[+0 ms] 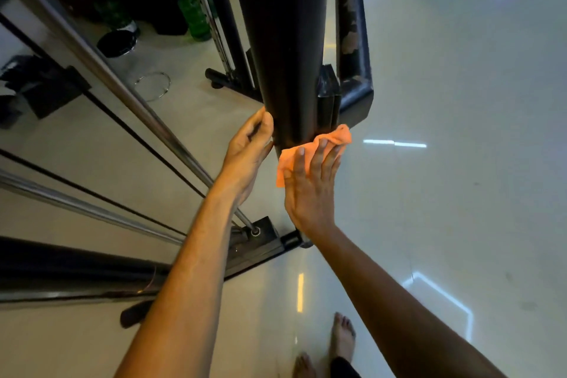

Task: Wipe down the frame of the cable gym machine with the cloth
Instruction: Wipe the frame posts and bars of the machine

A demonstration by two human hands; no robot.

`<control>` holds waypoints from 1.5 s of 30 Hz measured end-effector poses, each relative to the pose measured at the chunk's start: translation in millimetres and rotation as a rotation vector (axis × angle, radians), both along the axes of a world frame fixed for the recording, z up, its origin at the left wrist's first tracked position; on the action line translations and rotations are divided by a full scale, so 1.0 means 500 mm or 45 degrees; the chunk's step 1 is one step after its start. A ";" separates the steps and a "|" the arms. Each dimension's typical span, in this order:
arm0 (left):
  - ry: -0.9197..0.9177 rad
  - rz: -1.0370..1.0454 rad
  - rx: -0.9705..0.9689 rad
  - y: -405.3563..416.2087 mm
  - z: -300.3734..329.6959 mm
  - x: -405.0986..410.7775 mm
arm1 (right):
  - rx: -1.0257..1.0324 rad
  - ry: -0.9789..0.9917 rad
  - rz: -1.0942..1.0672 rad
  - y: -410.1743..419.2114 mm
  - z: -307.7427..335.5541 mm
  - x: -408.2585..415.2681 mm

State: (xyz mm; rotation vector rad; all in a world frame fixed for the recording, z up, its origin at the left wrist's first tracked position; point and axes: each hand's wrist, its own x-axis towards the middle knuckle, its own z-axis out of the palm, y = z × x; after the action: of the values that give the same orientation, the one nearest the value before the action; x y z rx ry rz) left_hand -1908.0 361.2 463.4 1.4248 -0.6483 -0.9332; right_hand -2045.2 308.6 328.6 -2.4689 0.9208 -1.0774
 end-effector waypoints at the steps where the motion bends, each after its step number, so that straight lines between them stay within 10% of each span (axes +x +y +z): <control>1: -0.009 -0.005 -0.001 -0.002 -0.017 0.005 | -0.022 -0.035 -0.024 0.001 0.010 0.014; 10: -0.125 -0.065 -0.164 -0.003 -0.139 0.022 | -0.070 0.112 -0.031 0.001 -0.197 -0.009; 17: -0.116 -0.103 -0.193 -0.011 -0.188 0.042 | -0.167 -0.238 -0.069 -0.031 -0.120 0.058; 24: -0.161 -0.097 -0.317 -0.034 -0.317 0.032 | -0.280 -0.123 0.062 -0.045 -0.366 0.016; 30: -0.385 -0.007 -0.421 -0.050 -0.375 0.050 | -0.368 -0.392 0.082 -0.073 -0.292 0.059; 37: -0.581 0.014 -0.453 -0.035 -0.420 0.018 | -0.354 -0.328 0.114 -0.050 -0.530 0.029; 45: -0.485 -0.031 -0.443 -0.020 -0.452 0.022 | -0.310 -0.485 0.061 -0.072 -0.367 0.061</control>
State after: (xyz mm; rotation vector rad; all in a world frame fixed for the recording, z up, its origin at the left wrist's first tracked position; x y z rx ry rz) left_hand -1897.1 351.4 237.5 1.2877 -1.0587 -0.5335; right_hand -2014.6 272.7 145.1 -2.3242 0.6419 -1.6525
